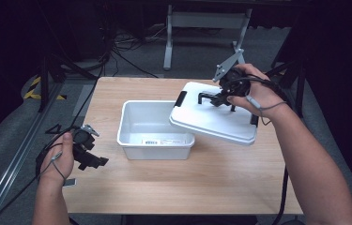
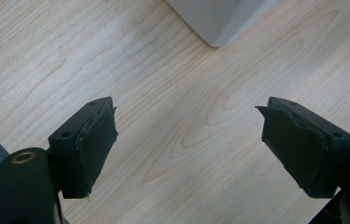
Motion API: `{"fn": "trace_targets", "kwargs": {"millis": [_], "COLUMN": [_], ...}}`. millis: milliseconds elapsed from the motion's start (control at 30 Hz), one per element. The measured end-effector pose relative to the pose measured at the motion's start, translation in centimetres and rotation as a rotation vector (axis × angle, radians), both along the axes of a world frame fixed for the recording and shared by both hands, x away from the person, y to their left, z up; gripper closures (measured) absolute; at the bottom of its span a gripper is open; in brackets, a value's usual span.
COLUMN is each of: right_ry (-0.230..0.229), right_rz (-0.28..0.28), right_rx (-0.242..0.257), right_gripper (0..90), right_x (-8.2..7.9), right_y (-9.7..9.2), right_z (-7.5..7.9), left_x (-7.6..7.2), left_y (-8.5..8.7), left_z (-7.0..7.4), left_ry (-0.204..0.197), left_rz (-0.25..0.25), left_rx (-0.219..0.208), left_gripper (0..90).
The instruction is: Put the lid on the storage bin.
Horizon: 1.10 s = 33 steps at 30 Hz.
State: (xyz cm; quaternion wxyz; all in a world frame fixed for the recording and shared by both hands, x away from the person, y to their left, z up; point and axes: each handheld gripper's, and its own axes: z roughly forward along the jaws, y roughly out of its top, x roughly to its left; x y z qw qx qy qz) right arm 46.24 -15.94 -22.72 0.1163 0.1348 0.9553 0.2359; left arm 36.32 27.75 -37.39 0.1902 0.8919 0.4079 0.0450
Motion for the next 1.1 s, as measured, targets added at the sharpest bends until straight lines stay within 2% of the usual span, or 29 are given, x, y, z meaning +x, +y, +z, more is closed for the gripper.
{"fn": "trace_targets", "kwargs": {"millis": [100, 167, 267, 467, 767, 1100], "right_ry": [-0.001, -0.003, -0.012, -0.015, -0.004, -0.02], "right_rz": [0.005, 0.016, 0.047, 0.087, 0.155, 0.208], "right_rx": [0.033, 0.037, 0.027, 0.008, -0.02, -0.002], "right_gripper": [83.9, 83.9, 83.9, 83.8, 84.0, 83.9], "right_x": [0.2, 0.2, 0.4, 0.9, 1.0, 1.5], "right_y": [1.4, 1.9, 3.1, 5.6, 9.0, 12.2], "right_z": [0.1, 0.1, 0.2, 0.4, 0.4, -0.1], "left_x": [-0.1, -0.2, -0.3, -0.9, -2.0, -2.9], "left_y": [0.1, 0.0, 0.2, 0.8, 1.5, 2.4], "left_z": [-0.2, -0.3, -0.3, -0.3, -0.4, -0.5], "left_ry": [-0.002, 0.003, 0.001, -0.001, -0.003, -0.003], "left_rz": [0.009, 0.007, 0.003, 0.027, 0.046, 0.079], "left_rx": [-0.001, -0.002, -0.004, -0.005, -0.002, -0.005], "left_gripper": [18.8, 18.9, 18.9, 19.0, 19.0, 19.0]}}
